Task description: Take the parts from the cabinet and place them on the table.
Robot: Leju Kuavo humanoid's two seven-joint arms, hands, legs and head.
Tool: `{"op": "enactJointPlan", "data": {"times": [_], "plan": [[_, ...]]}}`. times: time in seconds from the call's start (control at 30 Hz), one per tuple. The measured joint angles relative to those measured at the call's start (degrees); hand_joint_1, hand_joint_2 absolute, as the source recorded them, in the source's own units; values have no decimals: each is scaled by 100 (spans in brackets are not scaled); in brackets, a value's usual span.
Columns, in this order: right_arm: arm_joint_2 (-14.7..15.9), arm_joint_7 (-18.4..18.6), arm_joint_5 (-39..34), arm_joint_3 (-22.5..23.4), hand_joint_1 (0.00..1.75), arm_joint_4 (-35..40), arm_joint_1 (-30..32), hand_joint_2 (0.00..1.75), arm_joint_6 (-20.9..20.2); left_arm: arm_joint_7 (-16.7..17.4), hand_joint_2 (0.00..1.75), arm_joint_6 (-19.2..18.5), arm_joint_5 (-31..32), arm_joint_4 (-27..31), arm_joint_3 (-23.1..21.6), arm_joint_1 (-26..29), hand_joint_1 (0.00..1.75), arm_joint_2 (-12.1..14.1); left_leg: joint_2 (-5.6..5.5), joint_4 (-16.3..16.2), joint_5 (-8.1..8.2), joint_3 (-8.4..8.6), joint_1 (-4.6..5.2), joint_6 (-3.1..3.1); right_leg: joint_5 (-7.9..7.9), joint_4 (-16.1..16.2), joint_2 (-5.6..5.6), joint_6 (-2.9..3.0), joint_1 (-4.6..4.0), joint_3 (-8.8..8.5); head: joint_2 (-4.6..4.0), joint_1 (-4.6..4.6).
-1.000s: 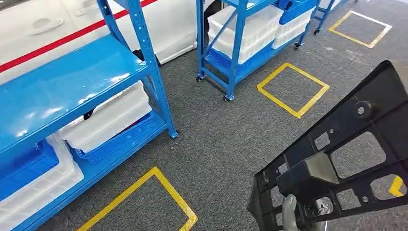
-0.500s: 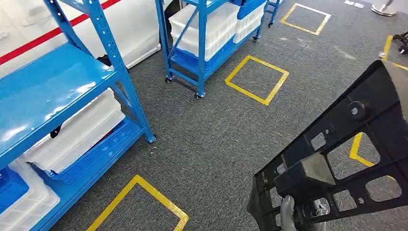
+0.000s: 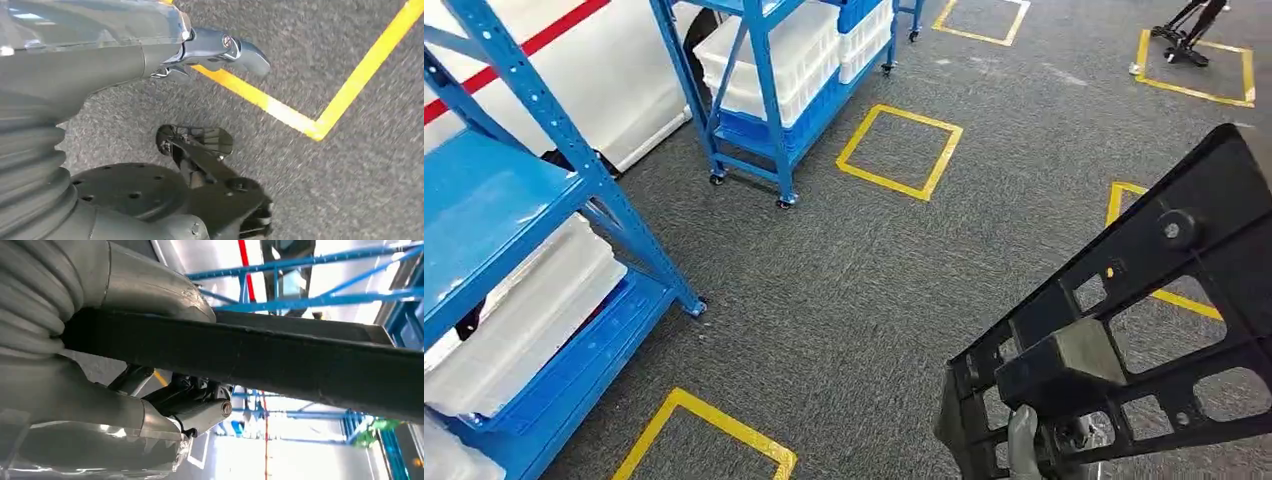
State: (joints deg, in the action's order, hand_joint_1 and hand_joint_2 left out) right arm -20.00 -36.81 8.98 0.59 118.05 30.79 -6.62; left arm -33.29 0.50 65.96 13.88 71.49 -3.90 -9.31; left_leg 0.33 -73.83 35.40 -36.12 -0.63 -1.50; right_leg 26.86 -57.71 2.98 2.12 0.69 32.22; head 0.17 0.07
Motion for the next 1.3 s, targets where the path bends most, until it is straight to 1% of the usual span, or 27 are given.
{"op": "enactJointPlan", "data": {"times": [0.07,0.1,0.13,0.23,0.27,0.33,0.37,0.43,0.47,0.53,0.57,0.6,0.63,0.67,0.77,0.8,0.83,0.87,0.93,0.97,1.0,1.07,1.1,1.13,1.17,1.27,1.3], "plan": [[0,0,2,0,175,0,-1,175,0,-7,175,0,4,0,0,-8,0,0,-76,934,-541,422,-33,8,9,-43,166,-17,6,-5,-2,4],[0,-2,2,0,175,0,0,175,-2,-18,175,2,9,0,0,-4,0,0,-301,1422,-750,631,-61,14,22,-74,234,-43,11,11,-2,0],[-2,-4,0,0,175,0,-11,175,-2,-22,175,2,18,0,0,1,0,0,-544,1563,-643,675,-59,21,25,-128,293,-94,-18,53,-2,0],[-4,-13,2,-2,175,2,6,175,0,-39,175,0,28,0,-2,-15,0,0,-394,1561,-662,661,-18,91,-43,-102,495,-222,31,138,-2,0],[-4,-13,2,-2,175,2,12,175,2,-44,175,-2,37,0,-2,-17,0,2,-311,1618,-705,680,-31,151,-68,-93,570,-276,19,159,-2,11],[-4,-15,18,-2,175,2,15,175,2,-59,175,-7,52,0,-4,-33,0,4,-155,1685,-767,689,-48,262,167,-368,-8,-277,0,283,-2,29],[-4,-13,33,-2,175,2,1,175,11,-66,175,2,63,0,-4,-27,0,9,-70,1685,-771,671,-28,271,415,-766,-173,-303,-2,477,-2,68],[-4,-11,59,-2,175,2,7,175,20,-68,175,9,70,0,-2,-3,0,9,111,1682,-767,653,5,280,791,-1616,-252,-336,18,875,-2,63],[-4,-11,66,-2,175,2,14,175,22,-68,175,13,72,0,-2,2,0,9,198,1680,-765,644,13,282,827,-1824,-263,-342,18,967,-2,66],[-4,-13,70,-2,175,2,20,175,28,-72,175,17,85,0,-4,-8,0,9,362,1679,-757,644,17,274,517,-1428,-298,-336,17,729,-2,66],[-4,-24,83,-2,175,2,20,175,31,-87,175,17,87,0,-4,-15,0,9,431,1679,-745,659,17,258,276,-906,-368,-318,13,424,-2,66],[-4,-28,102,-2,175,2,21,175,35,-96,175,22,96,0,-7,-22,0,4,489,1676,-731,689,17,237,86,-371,-559,-293,2,99,-2,68],[-4,-31,109,-7,175,2,16,175,35,-101,175,24,105,0,-7,-20,0,4,538,1667,-707,707,54,201,161,-74,-828,-248,-52,-27,-2,68],[-4,-33,120,-17,175,6,19,175,39,-103,175,35,111,0,-7,-15,0,4,567,1658,-691,702,65,164,111,-67,-711,-185,-62,-32,-2,50],[-7,-33,155,-22,175,20,50,175,68,-103,175,57,122,0,-11,-51,0,-2,741,1678,-685,767,63,89,97,-58,-530,-103,-93,15,-2,37],[-7,-35,166,-24,175,31,62,175,85,-103,175,66,127,0,-15,-52,0,-2,632,1639,-621,746,29,35,56,-10,-461,-49,-32,-20,-2,37],[-7,-37,173,-31,175,42,69,175,94,-112,175,72,129,0,-15,-48,0,-2,272,1437,-458,676,17,14,40,-5,-404,-11,-29,-10,-2,13],[-9,-35,173,-39,175,42,60,175,92,-114,175,77,129,0,-15,-40,0,-4,95,1065,-220,511,10,4,33,-5,-349,11,-34,6,-2,0],[-9,-35,173,-59,175,42,64,175,87,-114,175,83,138,0,-15,-17,0,-4,10,119,210,78,7,-10,26,-10,-206,34,-52,24,0,-2],[-9,-35,173,-57,175,42,67,175,87,-114,175,85,136,0,-15,-6,0,-4,6,-204,271,-77,7,-8,23,-19,-117,37,-60,31,-2,-2],[-9,-35,173,-59,175,42,72,175,87,-114,175,85,138,0,-13,5,0,-4,3,-203,164,-89,7,0,23,-34,-31,37,-62,28,-2,2],[-9,-35,173,-59,175,42,71,175,87,-114,175,85,138,0,-15,1,0,-7,-40,591,-370,250,6,34,27,-72,151,32,-62,23,0,0],[-9,-35,173,-59,175,42,71,175,87,-116,175,85,138,0,-15,-3,0,-7,-161,1122,-637,486,3,58,33,-90,231,23,-59,22,-2,-2],[-9,-35,173,-59,175,42,72,175,87,-116,175,85,138,0,-15,2,0,-4,-481,1477,-708,620,-3,89,37,-102,280,11,-41,40,-2,2],[-9,-35,173,-61,175,44,64,175,87,-118,175,85,138,0,-15,2,0,-4,-659,1614,-664,647,-16,105,35,-147,352,-38,-61,79,-2,11],[-9,-37,173,-70,175,44,81,175,87,-144,175,87,142,0,-20,-24,0,-7,-454,1610,-693,671,40,161,-39,-89,573,-179,6,150,-2,2],[-9,-37,181,-68,175,48,83,175,87,-155,175,87,146,0,-22,-22,0,-7,-369,1709,-758,688,-32,231,-28,-120,536,-200,-17,163,-2,13]]}}
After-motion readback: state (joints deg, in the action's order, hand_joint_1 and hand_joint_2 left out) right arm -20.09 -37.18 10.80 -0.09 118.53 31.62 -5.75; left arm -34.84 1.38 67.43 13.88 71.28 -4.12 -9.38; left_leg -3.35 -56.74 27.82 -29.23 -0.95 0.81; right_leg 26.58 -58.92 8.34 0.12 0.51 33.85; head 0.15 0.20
